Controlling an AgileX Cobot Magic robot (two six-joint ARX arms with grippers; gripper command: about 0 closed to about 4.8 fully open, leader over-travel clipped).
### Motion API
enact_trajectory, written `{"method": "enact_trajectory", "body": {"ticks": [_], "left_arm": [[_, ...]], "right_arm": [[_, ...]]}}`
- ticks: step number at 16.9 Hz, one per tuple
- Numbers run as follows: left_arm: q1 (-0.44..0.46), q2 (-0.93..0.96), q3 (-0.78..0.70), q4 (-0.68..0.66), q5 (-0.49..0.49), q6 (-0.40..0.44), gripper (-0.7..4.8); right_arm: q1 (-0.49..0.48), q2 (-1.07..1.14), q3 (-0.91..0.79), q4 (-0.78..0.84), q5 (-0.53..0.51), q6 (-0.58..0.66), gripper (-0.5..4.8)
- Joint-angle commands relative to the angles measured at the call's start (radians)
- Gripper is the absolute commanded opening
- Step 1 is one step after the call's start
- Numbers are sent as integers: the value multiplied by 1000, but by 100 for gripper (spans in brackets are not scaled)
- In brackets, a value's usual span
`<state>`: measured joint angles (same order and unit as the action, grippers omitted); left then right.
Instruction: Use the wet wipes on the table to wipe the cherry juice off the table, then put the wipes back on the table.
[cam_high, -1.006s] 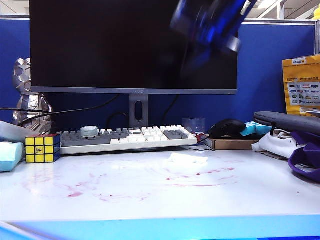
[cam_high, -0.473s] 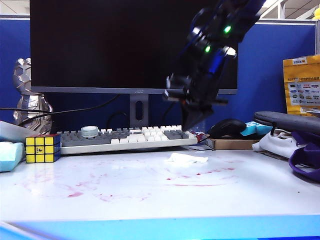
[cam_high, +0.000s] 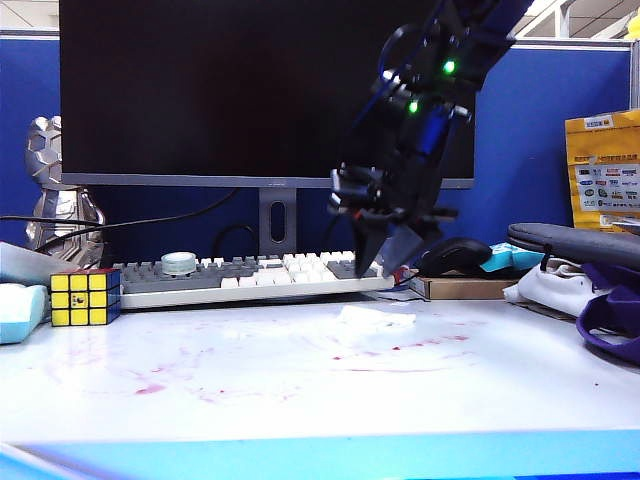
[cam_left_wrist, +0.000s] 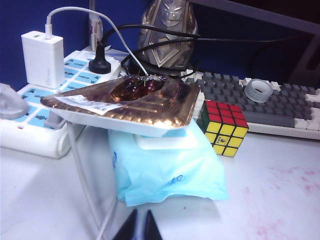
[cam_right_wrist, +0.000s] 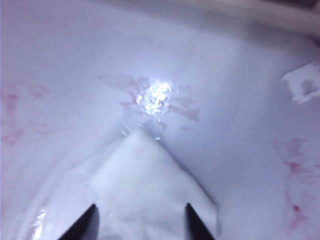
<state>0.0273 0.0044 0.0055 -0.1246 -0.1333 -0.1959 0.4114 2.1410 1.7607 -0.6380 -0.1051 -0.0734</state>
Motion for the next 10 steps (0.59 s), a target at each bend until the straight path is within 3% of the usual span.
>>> {"method": "enact_trajectory", "body": {"ticks": [1,8,9,10], "left_arm": [[-1,-3,0,6,3,4,28],[-1,-3,0,6,3,4,28],[-1,-3,0,6,3,4,28],[-1,-3,0,6,3,5,28]], "right_arm": [[1,33,2,-19,2,-13,213],[5,92,8,-25,93,-31,199],[11,109,16,-36,145,-40,130],[14,113,19,-39,163,-43,93]]}}
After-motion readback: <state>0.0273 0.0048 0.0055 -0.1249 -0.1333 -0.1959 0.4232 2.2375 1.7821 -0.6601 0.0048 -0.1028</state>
